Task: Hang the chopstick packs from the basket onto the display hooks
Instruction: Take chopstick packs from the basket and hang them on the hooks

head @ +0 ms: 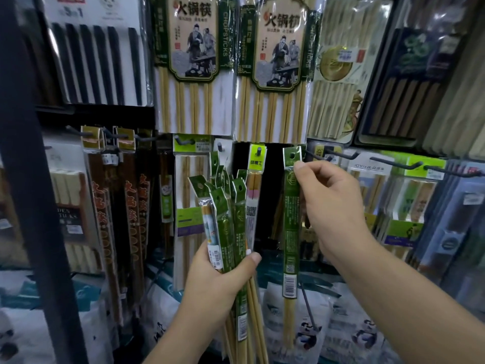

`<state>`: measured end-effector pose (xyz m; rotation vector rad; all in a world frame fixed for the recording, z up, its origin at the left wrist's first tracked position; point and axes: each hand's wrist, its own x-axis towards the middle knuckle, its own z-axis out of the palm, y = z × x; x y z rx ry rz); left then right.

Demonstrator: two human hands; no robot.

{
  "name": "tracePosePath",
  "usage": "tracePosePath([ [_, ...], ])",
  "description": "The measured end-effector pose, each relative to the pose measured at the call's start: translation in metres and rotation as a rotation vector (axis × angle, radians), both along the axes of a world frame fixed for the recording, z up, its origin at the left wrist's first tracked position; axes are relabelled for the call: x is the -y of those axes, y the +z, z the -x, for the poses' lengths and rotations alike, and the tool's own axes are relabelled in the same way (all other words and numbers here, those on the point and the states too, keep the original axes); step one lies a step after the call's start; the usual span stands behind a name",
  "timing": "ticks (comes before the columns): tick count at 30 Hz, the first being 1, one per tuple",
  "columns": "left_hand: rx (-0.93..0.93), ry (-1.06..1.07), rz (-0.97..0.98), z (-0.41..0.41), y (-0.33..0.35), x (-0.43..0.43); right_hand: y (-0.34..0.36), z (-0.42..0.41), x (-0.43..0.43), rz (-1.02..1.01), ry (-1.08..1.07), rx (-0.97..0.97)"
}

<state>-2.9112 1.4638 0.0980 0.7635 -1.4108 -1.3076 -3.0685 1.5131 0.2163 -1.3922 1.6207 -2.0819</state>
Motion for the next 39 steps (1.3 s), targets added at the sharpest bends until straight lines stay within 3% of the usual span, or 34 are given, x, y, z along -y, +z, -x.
tracePosePath([
  [12,0.012,-0.026,-0.003,0.002,-0.001,-0.003,0.0,0.007,0.011,-0.041,-0.038,0.054],
  [23,-0.095,-0.05,-0.05,-0.002,0.007,-0.003,-0.023,0.004,0.005,-0.061,-0.076,0.069],
  [30,-0.079,-0.097,0.011,-0.001,0.008,-0.004,-0.049,-0.023,-0.007,-0.249,0.255,-0.159],
  [39,-0.126,-0.165,0.036,-0.003,0.011,-0.007,-0.049,-0.026,-0.008,-0.243,0.34,-0.03],
])
